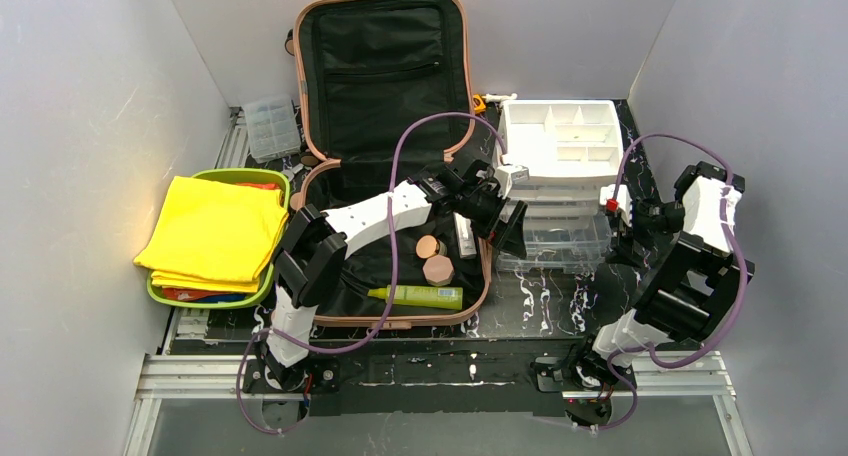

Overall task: Open, take out, and arrange the luggage
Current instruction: Open the drawer in the storage box.

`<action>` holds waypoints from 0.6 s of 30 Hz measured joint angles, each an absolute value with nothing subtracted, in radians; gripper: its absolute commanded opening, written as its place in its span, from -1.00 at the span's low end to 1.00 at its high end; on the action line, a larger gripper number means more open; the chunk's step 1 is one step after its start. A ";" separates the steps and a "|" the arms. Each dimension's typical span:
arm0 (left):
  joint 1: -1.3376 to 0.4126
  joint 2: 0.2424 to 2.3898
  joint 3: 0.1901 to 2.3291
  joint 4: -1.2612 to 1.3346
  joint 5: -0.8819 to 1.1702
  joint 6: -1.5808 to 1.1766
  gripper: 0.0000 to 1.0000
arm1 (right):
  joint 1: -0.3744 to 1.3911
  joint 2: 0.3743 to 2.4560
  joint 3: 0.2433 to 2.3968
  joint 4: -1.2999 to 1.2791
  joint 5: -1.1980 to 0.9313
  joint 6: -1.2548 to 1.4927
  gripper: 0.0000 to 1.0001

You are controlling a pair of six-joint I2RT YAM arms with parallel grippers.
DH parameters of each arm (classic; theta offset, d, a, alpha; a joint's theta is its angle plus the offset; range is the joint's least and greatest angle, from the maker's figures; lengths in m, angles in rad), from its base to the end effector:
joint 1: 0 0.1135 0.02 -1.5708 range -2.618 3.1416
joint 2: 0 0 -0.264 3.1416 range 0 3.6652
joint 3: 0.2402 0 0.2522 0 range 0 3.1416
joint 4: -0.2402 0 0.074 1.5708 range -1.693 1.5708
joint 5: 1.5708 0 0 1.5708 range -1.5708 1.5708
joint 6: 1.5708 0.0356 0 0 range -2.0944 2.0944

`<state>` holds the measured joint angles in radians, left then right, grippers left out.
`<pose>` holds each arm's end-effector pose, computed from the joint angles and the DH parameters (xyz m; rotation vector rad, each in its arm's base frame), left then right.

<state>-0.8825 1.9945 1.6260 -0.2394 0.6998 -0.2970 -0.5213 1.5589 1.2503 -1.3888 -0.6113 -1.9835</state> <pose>0.2756 -0.3712 0.2641 1.1010 2.1088 -1.3877 0.2317 -0.1095 0.2579 -1.6775 1.9473 0.4085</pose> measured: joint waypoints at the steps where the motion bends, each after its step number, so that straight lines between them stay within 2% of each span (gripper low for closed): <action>1: -0.883 1.995 1.626 -0.239 0.702 -0.298 0.99 | -0.521 1.560 1.253 -1.389 -0.617 -1.981 0.89; 18: -0.885 1.995 1.649 -0.291 0.672 -0.267 0.99 | -0.521 1.468 1.148 -1.390 -0.554 -2.020 0.89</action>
<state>-0.8848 1.9945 1.6489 -0.2909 0.6724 -0.2668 -0.5209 1.4681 1.1477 -1.3895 -0.5545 -2.0201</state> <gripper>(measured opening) 0.995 0.947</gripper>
